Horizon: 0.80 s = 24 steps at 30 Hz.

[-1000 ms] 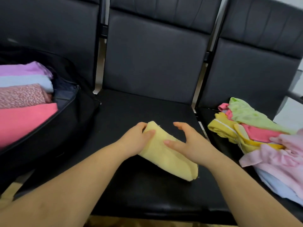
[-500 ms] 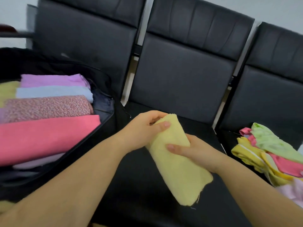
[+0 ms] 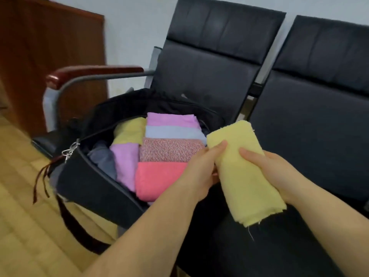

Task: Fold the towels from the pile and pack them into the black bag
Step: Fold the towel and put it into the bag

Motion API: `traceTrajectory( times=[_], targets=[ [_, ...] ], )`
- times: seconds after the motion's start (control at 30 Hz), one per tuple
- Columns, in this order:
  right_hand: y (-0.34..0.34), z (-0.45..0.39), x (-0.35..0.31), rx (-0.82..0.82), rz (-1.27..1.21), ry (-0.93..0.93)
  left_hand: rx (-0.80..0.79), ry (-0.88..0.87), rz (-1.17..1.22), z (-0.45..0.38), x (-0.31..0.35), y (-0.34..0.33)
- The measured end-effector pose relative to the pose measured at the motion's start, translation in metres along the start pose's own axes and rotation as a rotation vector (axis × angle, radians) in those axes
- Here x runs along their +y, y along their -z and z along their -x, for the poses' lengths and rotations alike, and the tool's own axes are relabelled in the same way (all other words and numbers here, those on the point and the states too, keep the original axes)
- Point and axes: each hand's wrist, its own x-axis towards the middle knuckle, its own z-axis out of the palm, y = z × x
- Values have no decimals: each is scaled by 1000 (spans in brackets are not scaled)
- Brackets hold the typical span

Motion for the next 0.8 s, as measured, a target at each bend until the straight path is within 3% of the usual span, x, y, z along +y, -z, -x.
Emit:
traceTrajectory(
  times=[0.13,0.3,0.5,0.6,0.63,0.7,0.8],
  targets=[
    [-42,-22,-16,-41,-53,-32,128,-13,-63,4,11,32],
    [-77,-56,-36,-112,-141,-68,274,-220,-258,-3,57,75],
    [-125,-104,-61,-164,-241,-79,269,-407,-1078,-39,114,143],
    [-143,-135,-74,-88,-233,-69,625,-412,-1959,-66,153,184],
    [-148,-144,-78,-73,-208,-63,698,-372,-2125,-71,166,193],
    [-158,-157,-87,-99,-190,-72,745,-223,-2177,-85,183,207],
    [-178,-173,-99,-189,-168,-144,716,-90,-2046,-103,196,216]
  ],
)
